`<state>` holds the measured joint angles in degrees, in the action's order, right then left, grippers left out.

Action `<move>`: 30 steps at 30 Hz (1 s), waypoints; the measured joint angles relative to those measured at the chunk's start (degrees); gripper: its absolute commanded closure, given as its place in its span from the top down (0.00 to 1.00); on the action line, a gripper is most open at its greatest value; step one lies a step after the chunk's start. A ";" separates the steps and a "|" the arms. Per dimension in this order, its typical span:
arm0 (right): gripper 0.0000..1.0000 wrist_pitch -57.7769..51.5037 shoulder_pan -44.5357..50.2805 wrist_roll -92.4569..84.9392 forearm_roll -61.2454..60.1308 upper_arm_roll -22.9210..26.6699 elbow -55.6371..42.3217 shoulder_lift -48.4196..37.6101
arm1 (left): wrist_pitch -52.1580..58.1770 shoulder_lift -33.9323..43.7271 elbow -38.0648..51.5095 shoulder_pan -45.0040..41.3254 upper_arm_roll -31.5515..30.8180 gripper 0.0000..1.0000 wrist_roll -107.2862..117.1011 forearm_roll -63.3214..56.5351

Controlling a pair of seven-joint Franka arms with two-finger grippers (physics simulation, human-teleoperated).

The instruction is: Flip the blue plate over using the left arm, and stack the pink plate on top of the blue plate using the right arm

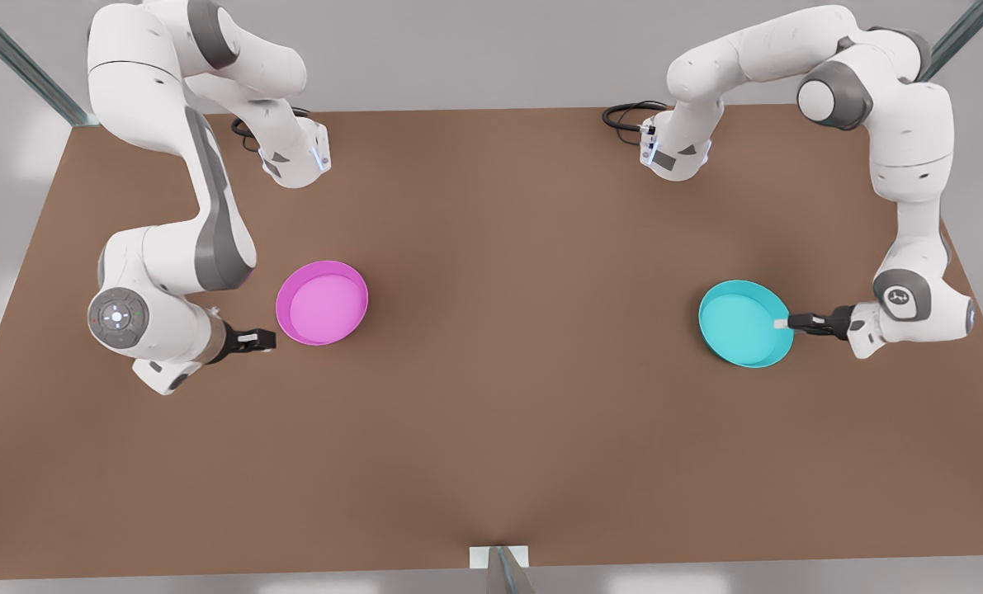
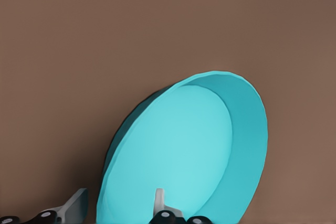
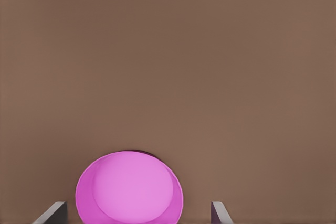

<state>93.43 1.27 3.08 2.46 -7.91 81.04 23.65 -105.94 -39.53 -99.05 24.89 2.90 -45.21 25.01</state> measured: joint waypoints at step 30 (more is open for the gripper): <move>1.00 -5.08 5.38 -0.48 7.48 -0.09 -3.48 1.23 | -0.68 -1.96 0.44 -0.10 0.00 0.42 0.04 -0.58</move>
<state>88.35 6.65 2.59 9.94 -8.00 77.56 24.88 -106.62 -41.49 -98.61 24.79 2.90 -45.18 24.43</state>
